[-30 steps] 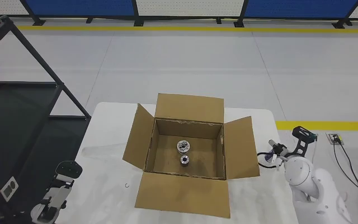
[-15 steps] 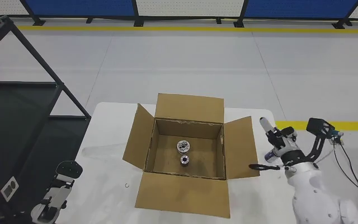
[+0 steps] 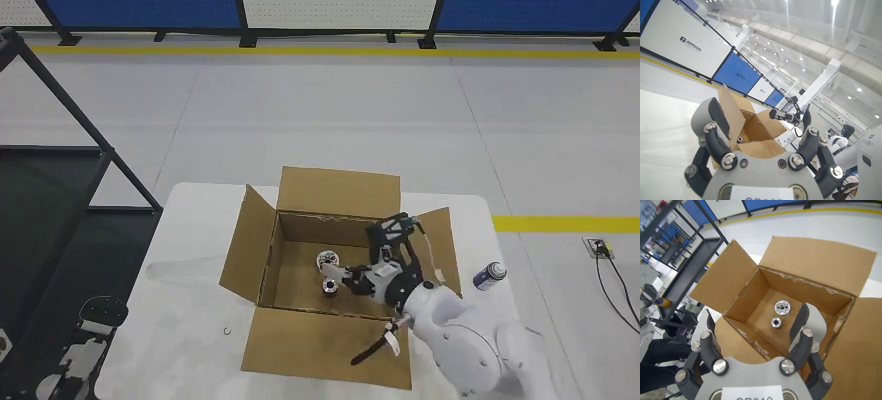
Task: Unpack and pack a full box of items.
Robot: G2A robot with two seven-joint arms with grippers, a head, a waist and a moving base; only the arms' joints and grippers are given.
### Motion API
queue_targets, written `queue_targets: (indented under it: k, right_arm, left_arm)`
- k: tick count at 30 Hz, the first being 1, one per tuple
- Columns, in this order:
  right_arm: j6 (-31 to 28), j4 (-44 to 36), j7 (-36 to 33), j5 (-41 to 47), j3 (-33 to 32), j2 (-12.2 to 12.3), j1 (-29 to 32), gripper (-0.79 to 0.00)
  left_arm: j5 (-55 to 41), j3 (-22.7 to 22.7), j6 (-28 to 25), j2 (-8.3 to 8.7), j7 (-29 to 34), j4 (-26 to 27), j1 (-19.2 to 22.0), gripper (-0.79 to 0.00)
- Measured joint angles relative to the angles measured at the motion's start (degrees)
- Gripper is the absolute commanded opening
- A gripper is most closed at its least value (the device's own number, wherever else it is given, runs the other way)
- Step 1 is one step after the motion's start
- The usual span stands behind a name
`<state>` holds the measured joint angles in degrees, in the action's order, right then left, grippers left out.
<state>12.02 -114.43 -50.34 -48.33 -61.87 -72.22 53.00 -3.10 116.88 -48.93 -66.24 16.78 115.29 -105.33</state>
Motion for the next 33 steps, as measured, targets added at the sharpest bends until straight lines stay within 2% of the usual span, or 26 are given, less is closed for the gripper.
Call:
queue_targets:
  k: [7, 13, 22, 30, 31, 32, 33]
  right_arm:
    - [4.9, 17.8, -3.1, 0.0, 12.9, -3.8, -14.4, 0.0]
    - [10.6, 33.3, -3.1, -3.2, 21.5, -7.6, -23.5, 0.0]
    - [11.4, 50.8, -3.6, 1.3, 26.7, -12.8, -30.7, 0.0]
    - [10.1, 59.6, -3.5, 2.7, 28.6, -15.7, -33.4, 0.0]
    - [9.8, 60.5, -3.5, 2.9, 28.7, -16.1, -33.6, -0.022]
    - [9.6, 61.2, -3.4, 3.0, 28.8, -16.4, -33.8, -0.166]
    - [9.4, 61.9, -3.4, 3.1, 28.8, -16.6, -33.9, -0.428]
  left_arm:
    - [0.0, 0.0, 0.1, 0.0, 0.0, 0.0, 0.0, 0.0]
    - [0.0, 0.0, 0.1, 0.0, 0.0, 0.0, 0.0, 0.0]
    - [0.0, 0.0, 0.1, 0.0, 0.0, 0.0, 0.0, 0.0]
    - [0.0, 0.0, 0.1, 0.0, 0.0, 0.0, 0.0, 0.0]
    - [0.0, 0.0, 0.1, 0.0, 0.0, 0.0, 0.0, 0.0]
    - [0.0, 0.0, 0.1, 0.0, 0.0, 0.0, 0.0, 0.0]
    - [0.0, 0.0, 0.1, 0.0, 0.0, 0.0, 0.0, 0.0]
